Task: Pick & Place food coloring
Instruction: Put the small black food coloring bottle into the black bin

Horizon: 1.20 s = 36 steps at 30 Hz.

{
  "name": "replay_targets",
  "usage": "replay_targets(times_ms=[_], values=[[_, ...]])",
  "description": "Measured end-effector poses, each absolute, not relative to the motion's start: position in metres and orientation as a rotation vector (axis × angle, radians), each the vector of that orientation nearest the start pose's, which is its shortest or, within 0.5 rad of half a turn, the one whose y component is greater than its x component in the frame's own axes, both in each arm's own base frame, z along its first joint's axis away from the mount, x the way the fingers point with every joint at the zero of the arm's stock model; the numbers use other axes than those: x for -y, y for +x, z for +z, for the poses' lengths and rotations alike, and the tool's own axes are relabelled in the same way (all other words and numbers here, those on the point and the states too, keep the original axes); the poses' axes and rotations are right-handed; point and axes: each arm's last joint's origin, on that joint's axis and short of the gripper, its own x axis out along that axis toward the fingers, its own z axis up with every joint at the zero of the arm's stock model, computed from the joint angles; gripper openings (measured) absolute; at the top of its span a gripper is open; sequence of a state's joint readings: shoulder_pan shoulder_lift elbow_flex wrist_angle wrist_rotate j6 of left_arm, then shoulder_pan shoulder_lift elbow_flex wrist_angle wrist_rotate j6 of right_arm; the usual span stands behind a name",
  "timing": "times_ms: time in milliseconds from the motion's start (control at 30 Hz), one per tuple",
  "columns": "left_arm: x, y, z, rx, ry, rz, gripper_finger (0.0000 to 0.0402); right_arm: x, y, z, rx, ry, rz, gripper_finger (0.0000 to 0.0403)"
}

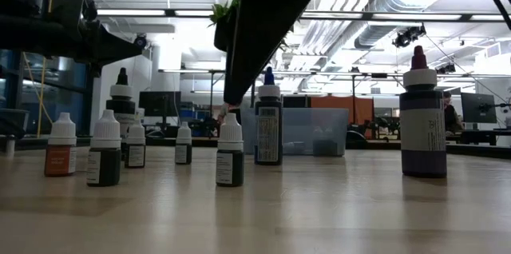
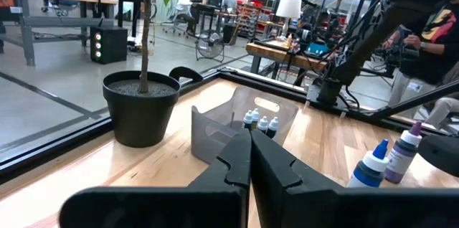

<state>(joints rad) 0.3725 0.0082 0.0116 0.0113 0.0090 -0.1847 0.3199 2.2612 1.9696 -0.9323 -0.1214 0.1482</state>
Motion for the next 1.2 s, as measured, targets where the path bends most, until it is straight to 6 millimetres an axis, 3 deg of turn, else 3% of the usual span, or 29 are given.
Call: replay_targets(times_ms=[267, 467, 867, 1200], values=[[-0.035, 0.091, 0.168, 0.048, -0.18, 0.361, 0.0, -0.151, 0.448, 0.202, -1.25, -0.013, 0.256, 0.02], [-0.035, 0.091, 0.168, 0.047, -0.18, 0.361, 0.0, -0.154, 0.453, 0.186, -1.272, 0.026, 0.256, 0.02], [-0.035, 0.091, 0.168, 0.047, -0.18, 0.361, 0.0, -0.154, 0.455, 0.177, -1.28, 0.018, 0.246, 0.02], [-0.035, 0.091, 0.168, 0.047, -0.18, 0.361, 0.0, -0.155, 0.455, 0.177, -1.275, 0.012, 0.237, 0.0199]])
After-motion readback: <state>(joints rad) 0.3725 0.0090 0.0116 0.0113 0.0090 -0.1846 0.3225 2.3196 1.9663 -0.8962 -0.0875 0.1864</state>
